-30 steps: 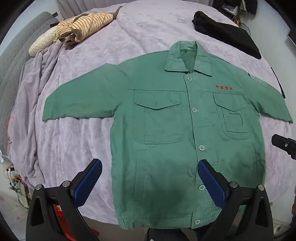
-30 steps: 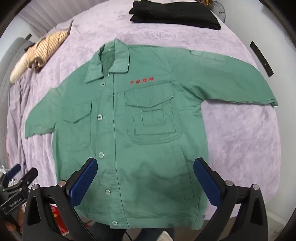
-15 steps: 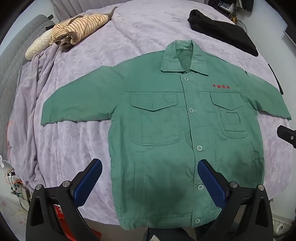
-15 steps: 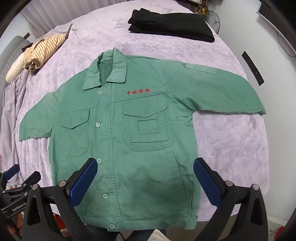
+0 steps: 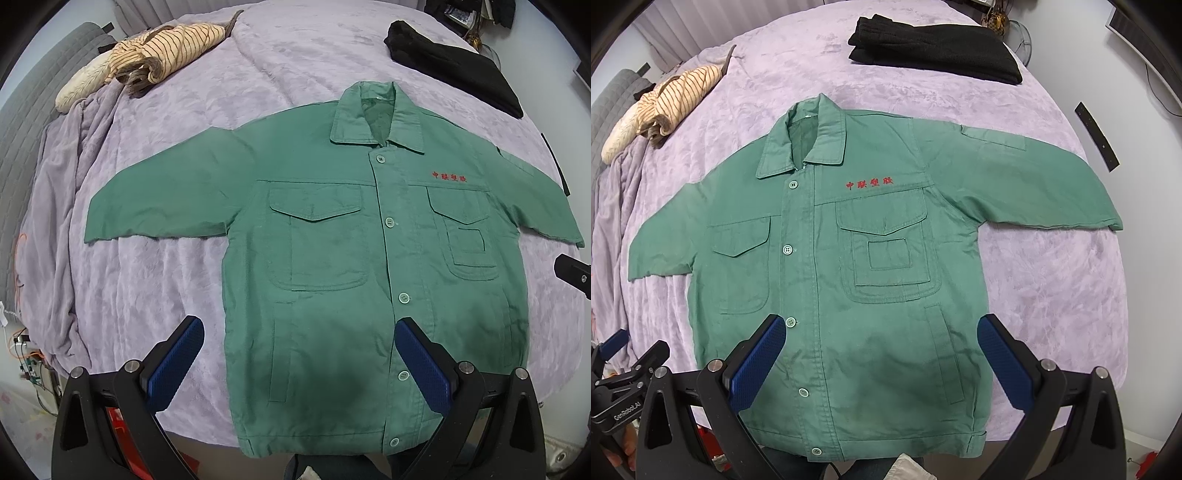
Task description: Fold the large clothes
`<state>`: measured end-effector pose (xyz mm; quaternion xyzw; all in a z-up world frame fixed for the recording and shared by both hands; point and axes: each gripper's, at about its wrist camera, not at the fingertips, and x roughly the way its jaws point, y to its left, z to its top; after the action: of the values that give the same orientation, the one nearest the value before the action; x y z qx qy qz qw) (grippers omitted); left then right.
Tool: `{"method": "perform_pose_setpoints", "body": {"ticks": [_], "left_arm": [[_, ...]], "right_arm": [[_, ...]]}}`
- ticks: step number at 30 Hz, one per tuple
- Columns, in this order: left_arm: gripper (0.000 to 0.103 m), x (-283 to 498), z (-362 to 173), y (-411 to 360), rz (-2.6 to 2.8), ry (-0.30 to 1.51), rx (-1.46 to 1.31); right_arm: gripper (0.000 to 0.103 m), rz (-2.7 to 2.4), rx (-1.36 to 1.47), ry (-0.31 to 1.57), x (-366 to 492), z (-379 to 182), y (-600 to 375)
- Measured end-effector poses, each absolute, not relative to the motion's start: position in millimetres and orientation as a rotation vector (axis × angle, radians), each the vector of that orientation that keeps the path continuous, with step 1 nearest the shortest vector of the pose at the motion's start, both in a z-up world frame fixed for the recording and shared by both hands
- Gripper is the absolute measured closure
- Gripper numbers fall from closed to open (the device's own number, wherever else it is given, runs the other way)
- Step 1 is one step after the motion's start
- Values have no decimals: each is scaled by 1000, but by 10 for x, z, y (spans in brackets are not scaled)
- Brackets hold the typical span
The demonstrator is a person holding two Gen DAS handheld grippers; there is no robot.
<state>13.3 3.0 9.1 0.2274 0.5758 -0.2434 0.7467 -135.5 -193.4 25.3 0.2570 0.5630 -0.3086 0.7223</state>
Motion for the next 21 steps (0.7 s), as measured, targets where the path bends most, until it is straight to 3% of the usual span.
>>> {"method": "perform_pose_setpoints", "body": {"ticks": [21], "left_arm": [[0,145,107,57,-522,1261,494]], "right_arm": [[0,-672,563,1252,-1329,230,-1912]]}}
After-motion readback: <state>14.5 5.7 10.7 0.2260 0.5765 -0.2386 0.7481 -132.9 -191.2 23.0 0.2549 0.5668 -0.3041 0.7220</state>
